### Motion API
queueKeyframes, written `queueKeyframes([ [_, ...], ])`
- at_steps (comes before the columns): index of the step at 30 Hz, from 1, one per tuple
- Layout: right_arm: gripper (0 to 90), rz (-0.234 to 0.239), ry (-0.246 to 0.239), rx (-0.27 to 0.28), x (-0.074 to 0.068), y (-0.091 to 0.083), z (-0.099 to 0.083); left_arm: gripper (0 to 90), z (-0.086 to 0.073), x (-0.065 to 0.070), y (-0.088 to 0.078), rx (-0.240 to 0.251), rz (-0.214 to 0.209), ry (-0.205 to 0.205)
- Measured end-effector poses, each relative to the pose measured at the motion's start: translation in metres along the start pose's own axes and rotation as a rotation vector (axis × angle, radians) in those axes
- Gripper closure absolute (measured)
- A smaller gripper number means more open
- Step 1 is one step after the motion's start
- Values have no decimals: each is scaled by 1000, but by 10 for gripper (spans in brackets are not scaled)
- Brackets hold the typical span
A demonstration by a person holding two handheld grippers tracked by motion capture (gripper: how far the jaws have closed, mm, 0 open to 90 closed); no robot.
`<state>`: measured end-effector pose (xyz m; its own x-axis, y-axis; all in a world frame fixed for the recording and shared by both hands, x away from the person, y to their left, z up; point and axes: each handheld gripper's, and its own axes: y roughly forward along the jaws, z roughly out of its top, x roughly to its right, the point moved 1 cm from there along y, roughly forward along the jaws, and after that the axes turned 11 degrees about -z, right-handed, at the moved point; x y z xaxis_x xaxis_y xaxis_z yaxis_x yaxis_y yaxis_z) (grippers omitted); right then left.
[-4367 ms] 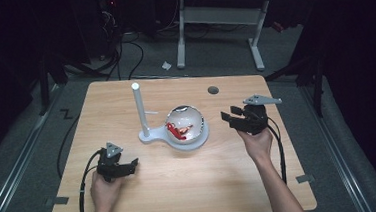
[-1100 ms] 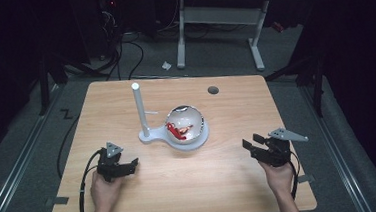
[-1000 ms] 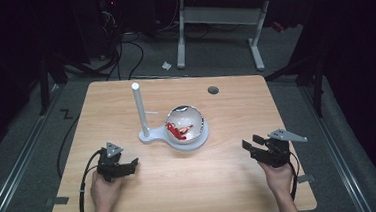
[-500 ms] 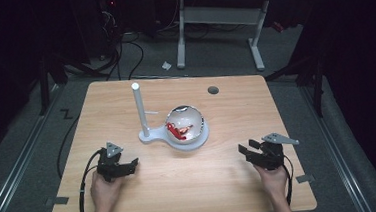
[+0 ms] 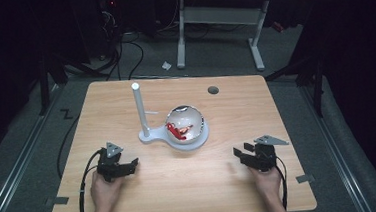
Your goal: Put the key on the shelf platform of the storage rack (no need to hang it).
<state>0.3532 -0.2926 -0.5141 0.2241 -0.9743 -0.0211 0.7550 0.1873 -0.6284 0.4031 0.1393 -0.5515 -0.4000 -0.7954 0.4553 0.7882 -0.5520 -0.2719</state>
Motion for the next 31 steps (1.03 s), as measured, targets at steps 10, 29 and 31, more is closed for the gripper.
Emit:
queueKeyframes([
  [10, 462, -63, -66, -26, -8, 15, -9, 195, 0, 0, 0, 0, 0, 0],
  [29, 412, -88, -149, -61, -18, 23, -12, 195, 0, 0, 0, 2, 0, 0],
  [31, 412, -88, -149, -61, -18, 23, -12, 195, 0, 0, 0, 2, 0, 0],
])
